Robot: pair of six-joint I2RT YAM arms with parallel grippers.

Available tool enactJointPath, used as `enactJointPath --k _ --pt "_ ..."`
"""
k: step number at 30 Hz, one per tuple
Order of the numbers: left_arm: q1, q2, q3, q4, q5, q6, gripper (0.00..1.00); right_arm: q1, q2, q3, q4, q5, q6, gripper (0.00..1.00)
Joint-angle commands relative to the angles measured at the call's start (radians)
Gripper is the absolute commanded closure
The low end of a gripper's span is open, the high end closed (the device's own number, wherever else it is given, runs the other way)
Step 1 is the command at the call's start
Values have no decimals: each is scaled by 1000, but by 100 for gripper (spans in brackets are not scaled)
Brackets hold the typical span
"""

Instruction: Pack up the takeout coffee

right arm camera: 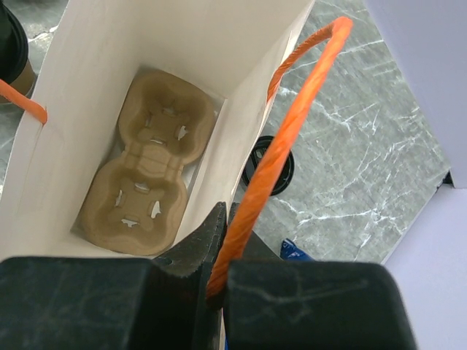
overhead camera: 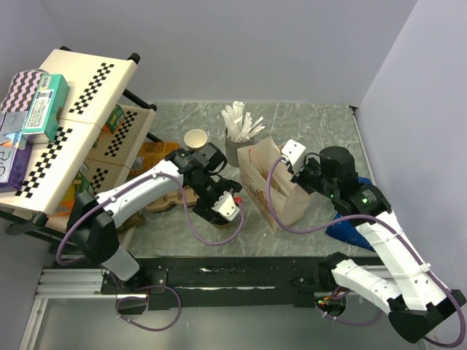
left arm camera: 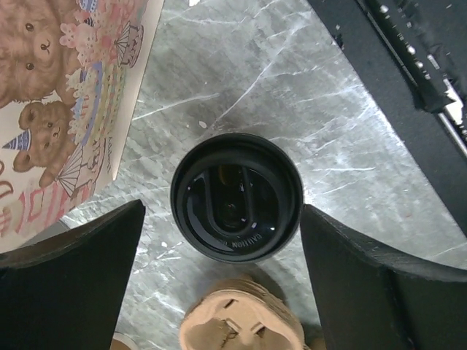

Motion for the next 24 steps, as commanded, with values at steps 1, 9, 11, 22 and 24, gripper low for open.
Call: enactJointPath --k 1,9,11,22,24 --pt "-20 21 40 -20 -25 39 9 -6 -22 7 1 -17 25 100" --pt "-38 53 28 0 -66 2 14 -9 -15 7 9 -23 28 100" --pt "-40 59 19 2 -80 1 15 -8 -15 8 8 -22 25 100" --pt "-52 71 -10 25 -119 -16 20 -11 -11 10 9 -25 27 100" --pt "-53 80 -7 22 -123 -21 21 -9 -8 10 9 -25 27 100"
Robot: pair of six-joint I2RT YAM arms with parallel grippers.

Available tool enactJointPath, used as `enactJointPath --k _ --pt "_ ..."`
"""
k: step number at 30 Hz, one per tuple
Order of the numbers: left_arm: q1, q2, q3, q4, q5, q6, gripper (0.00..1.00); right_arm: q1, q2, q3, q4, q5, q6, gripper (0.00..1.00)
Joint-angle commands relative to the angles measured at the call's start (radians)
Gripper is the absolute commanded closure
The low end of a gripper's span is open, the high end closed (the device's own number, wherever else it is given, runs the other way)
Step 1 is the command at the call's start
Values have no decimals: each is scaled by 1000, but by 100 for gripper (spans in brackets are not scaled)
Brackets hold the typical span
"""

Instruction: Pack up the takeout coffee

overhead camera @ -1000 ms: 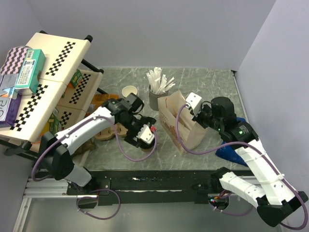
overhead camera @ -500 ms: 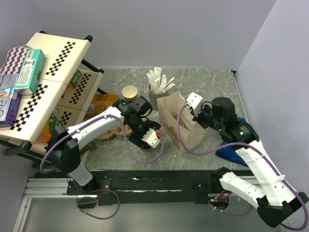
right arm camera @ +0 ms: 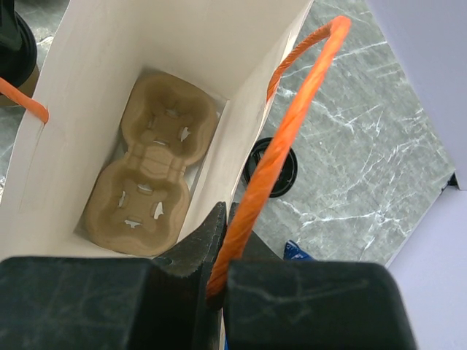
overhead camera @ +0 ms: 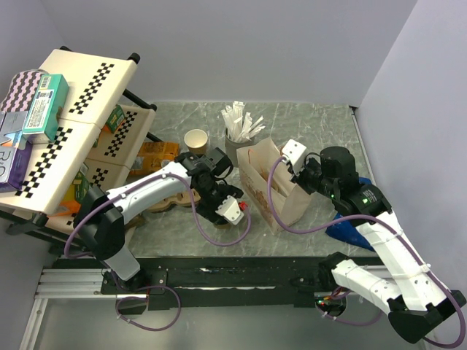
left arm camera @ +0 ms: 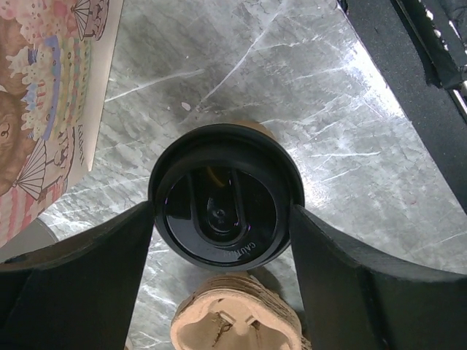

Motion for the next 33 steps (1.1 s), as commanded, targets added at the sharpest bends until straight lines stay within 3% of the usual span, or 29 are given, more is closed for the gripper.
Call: enactJointPath --k 1,7,33 --pt "-10 18 -4 4 -8 -5 22 -5 -5 10 9 -13 15 100" --pt "-15 33 -1 -5 -15 -13 26 -7 -5 8 7 -13 14 100" --pt "-33 71 -18 2 -83 -69 23 -8 -10 5 12 -20 18 100"
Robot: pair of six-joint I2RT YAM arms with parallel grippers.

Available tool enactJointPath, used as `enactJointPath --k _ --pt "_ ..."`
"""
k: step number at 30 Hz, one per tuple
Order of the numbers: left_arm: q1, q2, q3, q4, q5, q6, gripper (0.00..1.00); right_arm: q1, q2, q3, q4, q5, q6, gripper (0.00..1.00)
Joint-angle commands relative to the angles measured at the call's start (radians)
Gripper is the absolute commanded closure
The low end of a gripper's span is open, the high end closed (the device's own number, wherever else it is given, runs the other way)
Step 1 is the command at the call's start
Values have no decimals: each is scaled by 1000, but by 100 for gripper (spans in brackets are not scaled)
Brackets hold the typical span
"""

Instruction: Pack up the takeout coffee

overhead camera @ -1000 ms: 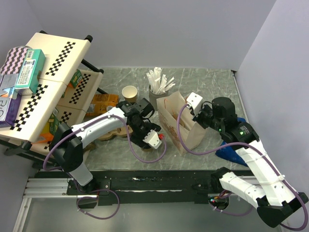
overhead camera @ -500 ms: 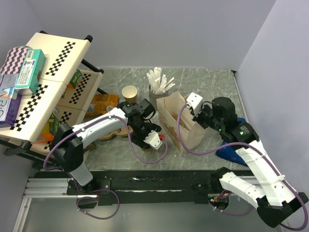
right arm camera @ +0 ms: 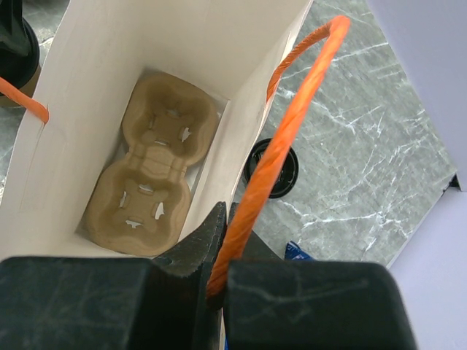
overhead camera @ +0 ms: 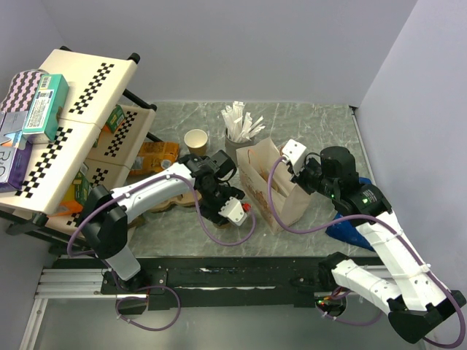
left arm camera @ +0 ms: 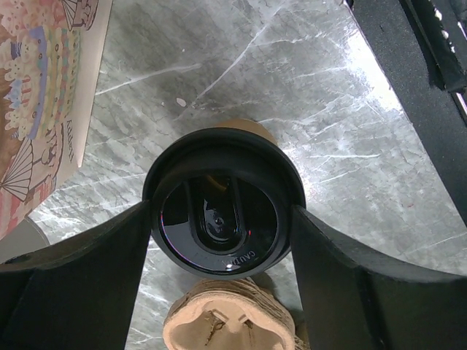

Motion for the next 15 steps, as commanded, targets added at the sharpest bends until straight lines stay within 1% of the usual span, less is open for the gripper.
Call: enactJointPath --k 1,4,5,7,11,15 --pt "-9 49 -16 -8 -36 -16 23 -8 -8 4 11 -13 17 100" --pt "-11 52 -15 -11 -44 -20 25 -8 -10 2 11 -11 17 100" --pt "-11 55 -15 -12 -44 -22 29 -8 -11 4 11 -13 17 100" --pt "-12 61 -7 -19 -44 -31 33 -8 -11 1 11 -13 17 100" --pt "-12 76 -5 -42 -39 -33 30 -9 -7 1 12 -17 19 100" --pt "-14 78 -8 -42 -39 -42 29 -9 -7 2 11 -19 19 100"
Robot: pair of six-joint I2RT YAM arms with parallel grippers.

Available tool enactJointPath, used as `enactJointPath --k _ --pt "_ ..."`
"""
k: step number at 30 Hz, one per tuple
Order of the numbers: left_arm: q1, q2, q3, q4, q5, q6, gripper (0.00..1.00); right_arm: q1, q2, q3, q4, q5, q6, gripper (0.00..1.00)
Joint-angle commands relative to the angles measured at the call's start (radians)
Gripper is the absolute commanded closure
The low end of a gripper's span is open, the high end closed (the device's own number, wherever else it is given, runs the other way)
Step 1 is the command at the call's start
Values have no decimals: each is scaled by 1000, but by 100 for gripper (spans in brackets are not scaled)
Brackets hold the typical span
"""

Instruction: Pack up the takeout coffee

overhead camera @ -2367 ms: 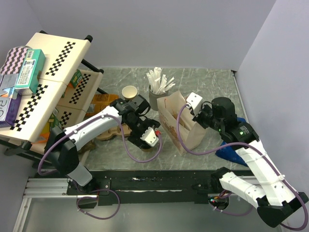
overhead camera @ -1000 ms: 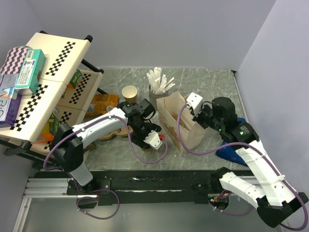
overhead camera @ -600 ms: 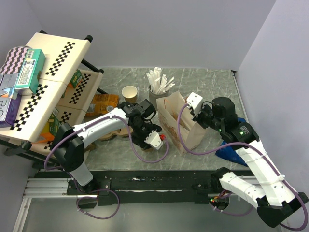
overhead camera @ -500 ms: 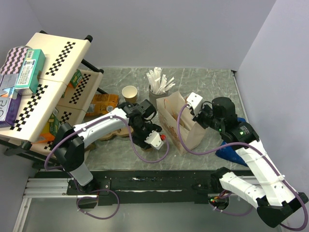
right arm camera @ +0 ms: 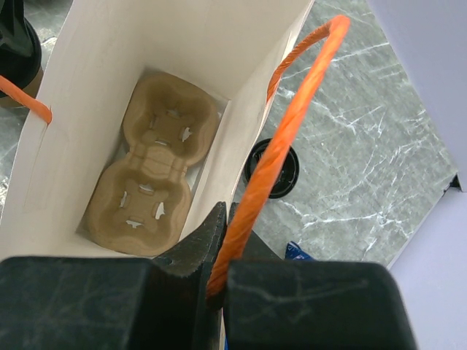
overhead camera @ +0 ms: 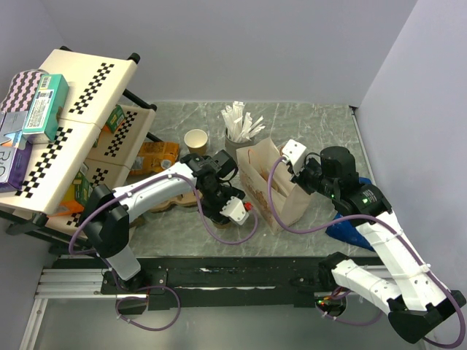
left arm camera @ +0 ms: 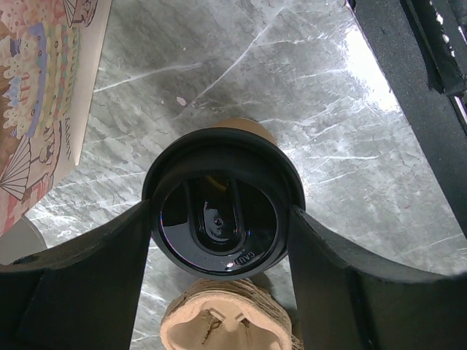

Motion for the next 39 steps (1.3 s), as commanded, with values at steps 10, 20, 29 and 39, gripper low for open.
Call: enactJointPath --k 10,20,29,39 --pt "3 -62 -43 -4 34 -126 99 -8 3 66 -30 -12 -33 100" --pt "65 -370 -23 174 215 -483 99 -5 -16 123 -75 -36 -186 100" --pt "144 -655 -58 547 29 -825 99 28 -19 151 -121 -107 -259 100" --pt "158 -607 41 677 177 -856 99 71 -24 140 -96 -104 -257 100"
